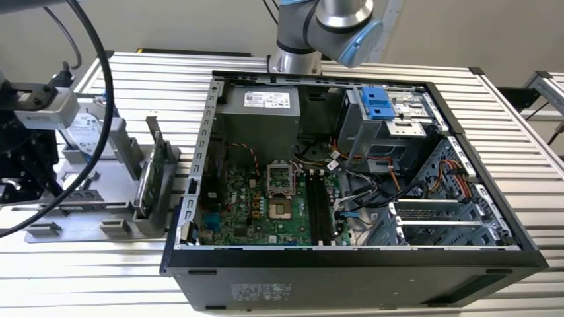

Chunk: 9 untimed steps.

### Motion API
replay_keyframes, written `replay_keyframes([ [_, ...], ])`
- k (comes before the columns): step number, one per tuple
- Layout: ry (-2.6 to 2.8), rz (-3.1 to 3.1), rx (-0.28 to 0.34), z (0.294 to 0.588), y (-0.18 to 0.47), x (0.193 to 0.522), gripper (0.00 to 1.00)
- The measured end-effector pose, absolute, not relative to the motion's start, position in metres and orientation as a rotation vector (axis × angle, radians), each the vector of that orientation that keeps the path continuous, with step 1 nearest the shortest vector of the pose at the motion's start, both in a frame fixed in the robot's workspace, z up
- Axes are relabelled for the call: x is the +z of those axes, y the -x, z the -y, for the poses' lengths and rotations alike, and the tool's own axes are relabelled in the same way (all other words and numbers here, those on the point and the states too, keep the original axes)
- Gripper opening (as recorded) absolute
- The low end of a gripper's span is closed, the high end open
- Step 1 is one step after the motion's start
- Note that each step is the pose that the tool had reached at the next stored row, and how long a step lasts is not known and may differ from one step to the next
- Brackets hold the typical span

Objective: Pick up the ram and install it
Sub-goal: 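Pick up the ram and move it above insertion slot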

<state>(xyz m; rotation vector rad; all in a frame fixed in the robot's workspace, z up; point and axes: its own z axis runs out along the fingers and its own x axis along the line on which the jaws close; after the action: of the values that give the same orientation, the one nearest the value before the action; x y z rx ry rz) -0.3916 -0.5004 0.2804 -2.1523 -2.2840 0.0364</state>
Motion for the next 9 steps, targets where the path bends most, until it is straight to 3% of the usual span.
replay_keyframes([
  [9,2.152,2.284,0.036,0.5004,0.3917,0.2851,0.0],
])
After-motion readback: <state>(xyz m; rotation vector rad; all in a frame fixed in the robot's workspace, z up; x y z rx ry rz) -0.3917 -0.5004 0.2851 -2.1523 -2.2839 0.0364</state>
